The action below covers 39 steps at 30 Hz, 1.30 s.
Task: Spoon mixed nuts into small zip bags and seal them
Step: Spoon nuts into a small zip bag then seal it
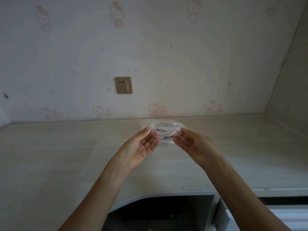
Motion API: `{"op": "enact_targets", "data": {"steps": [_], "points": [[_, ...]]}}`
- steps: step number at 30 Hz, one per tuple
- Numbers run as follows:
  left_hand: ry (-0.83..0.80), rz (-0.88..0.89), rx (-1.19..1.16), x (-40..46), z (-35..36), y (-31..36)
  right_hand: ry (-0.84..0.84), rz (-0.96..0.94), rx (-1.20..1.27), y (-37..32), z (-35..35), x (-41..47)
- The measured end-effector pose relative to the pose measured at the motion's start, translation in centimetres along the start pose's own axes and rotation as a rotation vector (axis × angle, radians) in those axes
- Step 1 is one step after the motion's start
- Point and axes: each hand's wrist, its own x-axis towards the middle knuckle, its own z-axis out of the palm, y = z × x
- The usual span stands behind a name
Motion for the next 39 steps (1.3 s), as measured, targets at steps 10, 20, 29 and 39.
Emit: {"op": "enact_targets", "data": {"steps": [10,20,29,39], "points": [[0.007,0.011,0.153,-0.4,1.7,0.1,-0.096,0.095,0.008,0.6,0.9,0.2],[-0.095,0.139,0.347,-0.7,2.1,-0.1,-0.134,-0.286,-0.619,0.1,-0.6,0.3],[0.316,0.528,0.618,0.6,1.1,-1.7,0.203,-0.284,-0.397,0.3,-0.4,0.2],[0.158,0.252,0.241,-0.2,1.3,-1.0,0.008,0.052,0.117,-0.3,-0.3,-0.2]]}}
